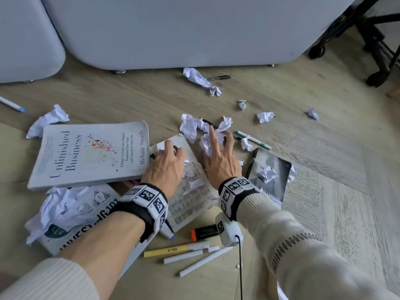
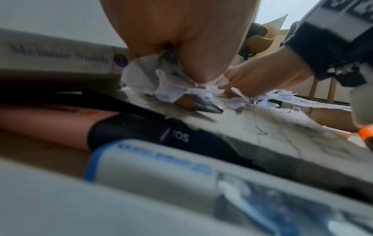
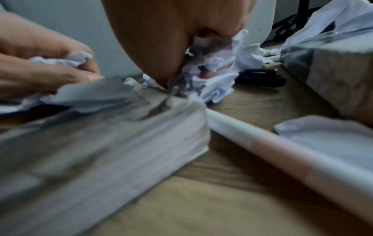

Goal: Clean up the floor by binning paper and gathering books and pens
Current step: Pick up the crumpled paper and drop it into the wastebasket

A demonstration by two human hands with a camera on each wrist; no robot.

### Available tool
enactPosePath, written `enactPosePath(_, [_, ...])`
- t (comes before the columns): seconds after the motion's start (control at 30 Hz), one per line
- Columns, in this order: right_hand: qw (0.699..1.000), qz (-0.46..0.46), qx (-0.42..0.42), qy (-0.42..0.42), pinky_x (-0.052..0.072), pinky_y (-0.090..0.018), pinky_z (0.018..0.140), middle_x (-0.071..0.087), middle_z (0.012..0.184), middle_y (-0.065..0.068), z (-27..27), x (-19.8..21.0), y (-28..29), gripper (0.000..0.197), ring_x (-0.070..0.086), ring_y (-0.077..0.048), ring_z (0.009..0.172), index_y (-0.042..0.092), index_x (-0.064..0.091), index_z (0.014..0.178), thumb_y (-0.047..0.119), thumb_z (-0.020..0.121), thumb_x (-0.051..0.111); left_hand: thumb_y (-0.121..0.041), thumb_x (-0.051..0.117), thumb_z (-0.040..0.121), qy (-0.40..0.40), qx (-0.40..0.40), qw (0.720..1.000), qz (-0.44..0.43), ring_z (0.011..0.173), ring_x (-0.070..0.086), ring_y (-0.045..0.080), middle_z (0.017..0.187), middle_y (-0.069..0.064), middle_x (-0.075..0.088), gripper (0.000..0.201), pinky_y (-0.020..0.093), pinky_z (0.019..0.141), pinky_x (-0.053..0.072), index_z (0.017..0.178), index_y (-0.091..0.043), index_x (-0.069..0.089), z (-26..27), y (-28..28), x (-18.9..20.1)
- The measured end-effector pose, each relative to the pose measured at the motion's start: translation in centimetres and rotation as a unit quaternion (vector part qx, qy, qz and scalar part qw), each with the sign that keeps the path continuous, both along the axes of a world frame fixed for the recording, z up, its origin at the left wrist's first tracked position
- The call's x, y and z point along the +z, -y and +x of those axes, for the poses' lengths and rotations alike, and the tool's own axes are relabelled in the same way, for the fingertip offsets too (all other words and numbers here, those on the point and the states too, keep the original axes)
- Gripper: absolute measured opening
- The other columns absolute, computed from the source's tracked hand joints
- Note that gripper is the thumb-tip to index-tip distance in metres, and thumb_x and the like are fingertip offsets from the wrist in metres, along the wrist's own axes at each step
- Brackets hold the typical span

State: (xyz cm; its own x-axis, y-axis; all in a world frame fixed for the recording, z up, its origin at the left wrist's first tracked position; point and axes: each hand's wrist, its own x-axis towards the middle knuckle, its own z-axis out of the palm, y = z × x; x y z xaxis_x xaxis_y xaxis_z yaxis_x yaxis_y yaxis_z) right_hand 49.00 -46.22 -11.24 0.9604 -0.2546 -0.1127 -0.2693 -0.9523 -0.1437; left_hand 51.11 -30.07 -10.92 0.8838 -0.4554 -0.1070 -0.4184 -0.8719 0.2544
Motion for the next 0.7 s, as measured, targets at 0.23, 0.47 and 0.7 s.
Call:
enactPosePath(0.23, [0.991,-0.025,0.13,0.009,0.047,-0.031,0.049,0.039,0.128,-0.006,-0.2,-1.0,1.3,0.038,0.063,-0.024,0.082,0.022,0.041,0.126,0.02,0.089,0.051,-0.017,0.052,0.097,-0.017,0.003,1.0,-0.018,0.073,0.056,0.018,0.121,0.014,0.037,0.014,0.027,0.062,0.048,0.106,-0.012,0.043,0.2,-0.4,0.4])
enactPosePath(0.47, [0.987,0.019,0.155,-0.024,0.042,-0.036,0.052,0.049,0.092,-0.003,-3.2,-0.8,3.1,0.015,0.052,-0.025,0.063,0.009,0.047,0.104,0.019,0.093,0.049,-0.02,0.045,0.099,-0.034,-0.048,0.997,-0.048,0.067,0.049,0.012,0.109,0.007,0.043,0.01,0.022,0.059,0.045,0.103,-0.012,0.049,-1.0,0.2,1.4])
enactPosePath(0.7, [0.989,0.115,0.02,0.085,0.023,-0.03,0.052,0.039,0.068,0.0,-8.5,3.2,5.1,0.011,0.036,-0.023,0.058,0.017,0.031,0.076,0.02,0.082,0.04,-0.072,0.039,0.085,-0.059,-0.151,0.985,0.062,0.079,0.056,0.014,0.11,0.002,0.037,0.054,0.033,0.069,0.046,0.107,-0.023,0.043,-4.6,2.4,2.6])
